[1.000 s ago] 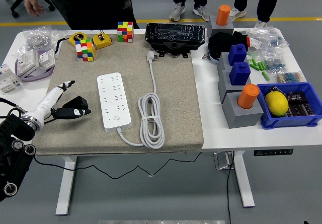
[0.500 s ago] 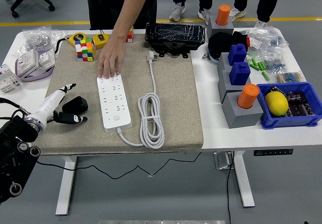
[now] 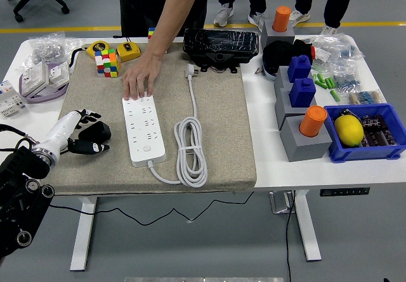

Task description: Pick up the plug,place it near the board,insert it into the board,press the button

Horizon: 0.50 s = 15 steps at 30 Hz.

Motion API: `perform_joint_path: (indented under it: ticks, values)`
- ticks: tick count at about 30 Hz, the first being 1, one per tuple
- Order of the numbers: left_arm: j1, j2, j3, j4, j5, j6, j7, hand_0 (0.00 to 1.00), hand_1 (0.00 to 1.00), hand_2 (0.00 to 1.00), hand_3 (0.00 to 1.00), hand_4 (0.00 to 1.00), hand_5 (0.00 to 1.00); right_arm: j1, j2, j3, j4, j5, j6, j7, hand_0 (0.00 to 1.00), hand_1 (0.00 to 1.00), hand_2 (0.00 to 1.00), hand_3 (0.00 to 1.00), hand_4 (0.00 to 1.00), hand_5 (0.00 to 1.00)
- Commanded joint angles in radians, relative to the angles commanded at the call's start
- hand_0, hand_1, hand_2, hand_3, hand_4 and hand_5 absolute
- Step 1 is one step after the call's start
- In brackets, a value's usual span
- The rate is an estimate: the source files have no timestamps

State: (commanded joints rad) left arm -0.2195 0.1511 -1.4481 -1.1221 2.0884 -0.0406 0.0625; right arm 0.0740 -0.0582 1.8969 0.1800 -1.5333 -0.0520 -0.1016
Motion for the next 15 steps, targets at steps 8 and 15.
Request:
perform_joint_path:
  ticks: [8,15]
  values:
    - [-0.001,-0.01,-0.008,0.012,0.012,0.024,-0.003,0.608,0.67,0.591,0.478,0.998,0.129,-0.003,0.0,-0.002,0.0,0.001,0.001,0.001,0.813,0.725,0.715,0.763,0.998,0.998]
    - [-0.007,-0.008,-0.004,0.02,0.023,0.043,-0.003,0.607,0.657,0.545,0.46,0.998,0.129,0.003,-0.004,-0.005,0.0,0.003,0.001,0.001,0.813,0.724,0.715,0.763,0.998,0.998]
